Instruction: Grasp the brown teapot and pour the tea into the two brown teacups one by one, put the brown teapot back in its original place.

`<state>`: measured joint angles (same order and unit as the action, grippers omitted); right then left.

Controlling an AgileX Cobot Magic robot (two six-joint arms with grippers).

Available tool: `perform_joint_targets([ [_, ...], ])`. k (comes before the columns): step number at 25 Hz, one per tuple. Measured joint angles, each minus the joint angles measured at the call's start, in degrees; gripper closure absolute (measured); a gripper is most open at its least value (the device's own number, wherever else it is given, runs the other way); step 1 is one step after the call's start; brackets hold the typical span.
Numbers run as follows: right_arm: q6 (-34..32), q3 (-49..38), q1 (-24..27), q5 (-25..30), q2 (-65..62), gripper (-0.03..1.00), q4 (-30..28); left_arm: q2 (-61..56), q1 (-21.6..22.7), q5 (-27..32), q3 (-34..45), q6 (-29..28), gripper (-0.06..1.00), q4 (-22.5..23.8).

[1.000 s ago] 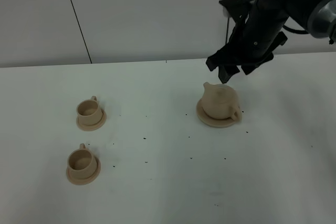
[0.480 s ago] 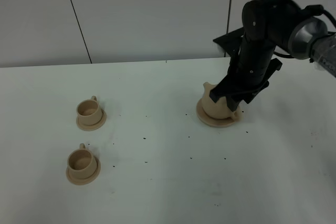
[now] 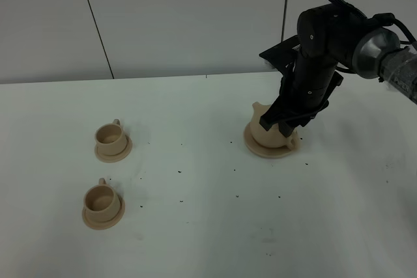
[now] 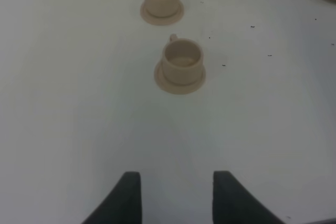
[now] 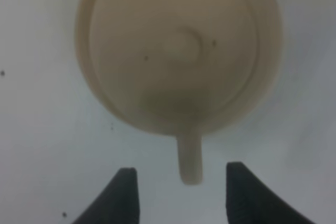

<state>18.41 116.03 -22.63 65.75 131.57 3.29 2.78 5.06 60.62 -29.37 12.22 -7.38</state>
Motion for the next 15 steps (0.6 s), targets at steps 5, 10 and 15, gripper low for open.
perform_joint_targets([
  [5, 1.1, 0.0, 0.0, -1.2, 1.8, 0.59, 0.0, 0.0, 0.0, 0.0, 0.0, 0.0, 0.55, 0.0],
  [10, 1.6, 0.0, 0.0, -2.5, 2.1, 0.59, -1.5, 0.0, 0.0, 0.0, 0.0, 0.0, 0.55, 0.0],
  [15, 1.7, 0.0, -0.1, -2.5, 2.1, 0.59, -2.1, 0.0, 0.0, 0.0, 0.0, 0.0, 0.55, 0.0],
])
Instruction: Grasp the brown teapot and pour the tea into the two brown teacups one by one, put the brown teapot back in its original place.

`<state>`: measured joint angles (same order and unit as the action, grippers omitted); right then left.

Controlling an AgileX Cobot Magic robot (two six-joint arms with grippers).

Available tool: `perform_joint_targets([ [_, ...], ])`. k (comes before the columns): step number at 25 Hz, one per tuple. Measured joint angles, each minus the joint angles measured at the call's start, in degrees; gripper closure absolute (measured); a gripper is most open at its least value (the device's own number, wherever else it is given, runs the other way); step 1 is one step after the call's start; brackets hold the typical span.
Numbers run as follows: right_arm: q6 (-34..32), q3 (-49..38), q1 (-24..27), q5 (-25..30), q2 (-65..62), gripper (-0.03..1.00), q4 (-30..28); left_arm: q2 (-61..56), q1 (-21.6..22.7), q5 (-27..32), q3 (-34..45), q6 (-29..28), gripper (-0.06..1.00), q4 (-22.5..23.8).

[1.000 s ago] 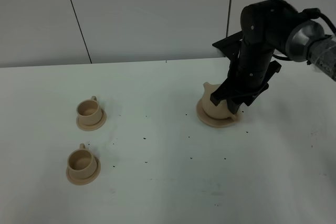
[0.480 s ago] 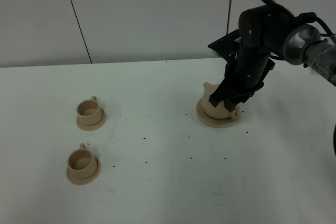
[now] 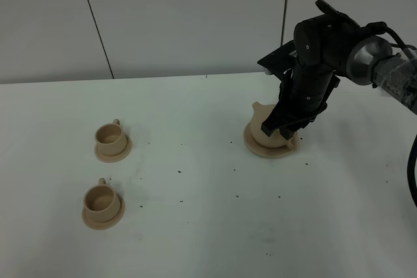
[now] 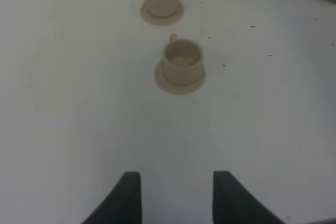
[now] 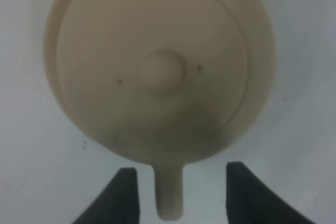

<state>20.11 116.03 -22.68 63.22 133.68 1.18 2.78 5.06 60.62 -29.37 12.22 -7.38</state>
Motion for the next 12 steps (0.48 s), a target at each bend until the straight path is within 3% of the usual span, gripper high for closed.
perform_joint_targets([
  [12, 4.5, 0.0, 0.0, 0.5, 0.0, 0.59, 0.0, 0.0, 0.0, 0.0, 0.0, 0.0, 0.55, 0.0],
])
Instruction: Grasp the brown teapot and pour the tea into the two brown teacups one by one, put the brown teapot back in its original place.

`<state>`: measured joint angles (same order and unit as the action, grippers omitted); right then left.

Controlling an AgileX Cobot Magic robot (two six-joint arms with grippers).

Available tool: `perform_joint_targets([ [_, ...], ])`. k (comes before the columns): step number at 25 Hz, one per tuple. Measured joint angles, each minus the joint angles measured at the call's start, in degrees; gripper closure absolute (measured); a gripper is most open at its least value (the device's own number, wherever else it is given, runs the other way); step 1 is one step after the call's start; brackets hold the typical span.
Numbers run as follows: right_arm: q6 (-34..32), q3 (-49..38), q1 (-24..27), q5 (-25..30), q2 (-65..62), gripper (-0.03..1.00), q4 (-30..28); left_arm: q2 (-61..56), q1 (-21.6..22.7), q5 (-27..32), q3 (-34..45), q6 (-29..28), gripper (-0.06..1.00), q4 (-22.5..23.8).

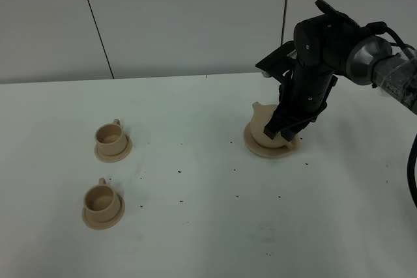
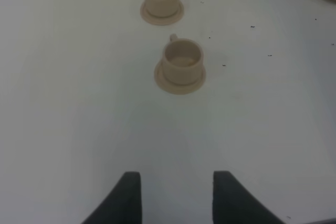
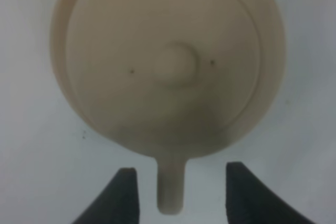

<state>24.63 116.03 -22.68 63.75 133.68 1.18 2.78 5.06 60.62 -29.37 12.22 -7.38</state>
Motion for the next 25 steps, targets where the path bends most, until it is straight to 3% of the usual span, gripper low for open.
perform_joint_targets([
  [19, 1.0, 0.0, 0.0, -0.6, 1.1, 0.60, -0.3, 0.0, 0.0, 0.0, 0.0, 0.0, 0.55, 0.0],
  [25, 1.7, 0.0, 0.0, -0.7, 1.1, 0.65, -0.6, 0.0, 0.0, 0.0, 0.0, 0.0, 0.55, 0.0],
])
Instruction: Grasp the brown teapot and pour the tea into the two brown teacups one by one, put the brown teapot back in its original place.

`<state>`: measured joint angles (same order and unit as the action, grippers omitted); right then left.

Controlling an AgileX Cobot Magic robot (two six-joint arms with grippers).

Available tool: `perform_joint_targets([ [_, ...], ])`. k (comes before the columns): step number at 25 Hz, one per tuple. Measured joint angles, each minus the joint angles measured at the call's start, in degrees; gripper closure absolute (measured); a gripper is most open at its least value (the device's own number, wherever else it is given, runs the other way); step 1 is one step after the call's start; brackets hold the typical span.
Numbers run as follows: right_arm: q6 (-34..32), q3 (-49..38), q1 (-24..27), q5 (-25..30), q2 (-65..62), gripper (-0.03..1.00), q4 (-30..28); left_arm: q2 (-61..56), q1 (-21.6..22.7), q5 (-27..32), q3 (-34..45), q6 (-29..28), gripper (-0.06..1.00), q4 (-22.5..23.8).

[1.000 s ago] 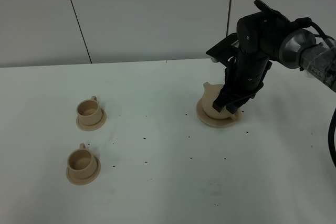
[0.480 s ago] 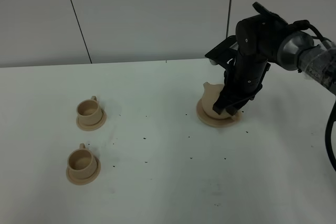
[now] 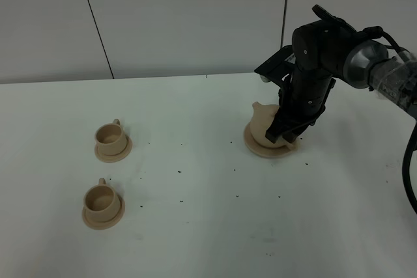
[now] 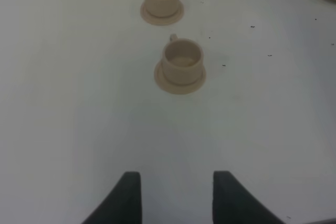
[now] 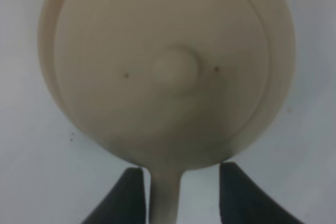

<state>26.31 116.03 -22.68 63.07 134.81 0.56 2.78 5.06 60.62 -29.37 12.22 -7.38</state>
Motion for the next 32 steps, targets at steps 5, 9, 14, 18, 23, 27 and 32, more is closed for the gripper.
perform_joint_targets([
  [5, 0.2, 0.0, 0.0, 0.0, 0.0, 0.68, -0.1, 0.0, 0.0, 0.0, 0.0, 0.0, 0.55, 0.0],
  [9, 0.4, 0.0, 0.0, 0.1, 0.1, 0.69, -0.2, 0.0, 0.0, 0.0, 0.0, 0.0, 0.55, 0.0],
  [14, 0.4, 0.0, 0.0, 0.2, 0.6, 0.69, -0.6, 0.0, 0.0, 0.0, 0.0, 0.0, 0.55, 0.0],
  [18, 0.4, 0.0, -0.2, 0.1, 0.7, 0.69, -0.9, 0.0, 0.0, 0.0, 0.0, 0.0, 0.55, 0.0],
  [23, 0.4, 0.0, -0.3, 0.1, 0.7, 0.70, -1.2, 0.0, 0.0, 0.0, 0.0, 0.0, 0.55, 0.0],
  [27, 0.4, 0.0, -0.3, 0.1, 0.7, 0.74, -1.3, 0.0, 0.0, 0.0, 0.0, 0.0, 0.55, 0.0],
  [32, 0.4, 0.0, -0.3, 0.0, 0.7, 0.82, -1.5, 0.0, 0.0, 0.0, 0.0, 0.0, 0.55, 0.0],
])
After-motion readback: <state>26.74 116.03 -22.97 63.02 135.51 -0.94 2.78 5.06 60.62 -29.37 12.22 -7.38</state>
